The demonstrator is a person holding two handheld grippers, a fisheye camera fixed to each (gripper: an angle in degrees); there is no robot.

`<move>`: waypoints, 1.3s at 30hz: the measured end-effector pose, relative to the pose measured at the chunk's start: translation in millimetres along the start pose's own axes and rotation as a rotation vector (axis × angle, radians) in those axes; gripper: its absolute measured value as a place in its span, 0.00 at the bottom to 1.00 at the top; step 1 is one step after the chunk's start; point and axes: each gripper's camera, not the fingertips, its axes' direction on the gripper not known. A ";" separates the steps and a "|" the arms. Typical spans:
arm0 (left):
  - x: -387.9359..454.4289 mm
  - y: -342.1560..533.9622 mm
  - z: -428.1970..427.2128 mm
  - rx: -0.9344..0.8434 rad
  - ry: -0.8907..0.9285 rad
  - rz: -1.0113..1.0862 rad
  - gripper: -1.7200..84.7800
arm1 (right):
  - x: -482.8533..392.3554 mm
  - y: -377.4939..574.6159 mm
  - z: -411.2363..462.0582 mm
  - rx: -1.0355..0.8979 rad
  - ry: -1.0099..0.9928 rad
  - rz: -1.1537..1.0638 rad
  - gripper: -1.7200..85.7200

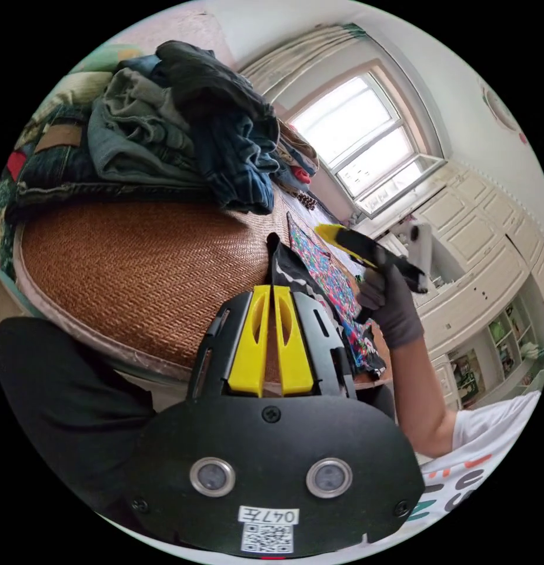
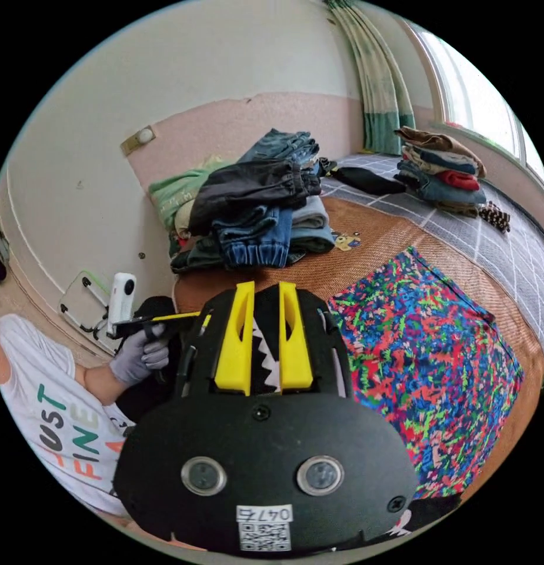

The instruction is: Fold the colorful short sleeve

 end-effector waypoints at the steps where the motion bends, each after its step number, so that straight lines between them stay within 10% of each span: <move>1: 0.6 -1.3 -0.6 0.004 0.003 -0.003 0.01 | -6.9 20.8 -15.9 0.004 0.016 -0.015 0.05; 13: 58.9 -21.4 21.1 0.016 -0.071 0.034 0.01 | 49.9 289.4 -225.0 0.004 0.673 0.683 0.04; 20: 216.2 -43.6 51.8 0.025 -0.284 0.446 0.01 | 50.2 375.7 -300.0 0.208 0.709 0.850 0.03; 27: 378.7 35.8 188.0 -0.413 -0.337 1.031 0.01 | 56.7 398.1 -285.0 0.191 0.595 0.846 0.03; 39: 356.1 23.6 201.5 -0.401 -0.346 0.874 0.02 | 83.9 411.5 -281.1 0.129 0.519 0.891 0.08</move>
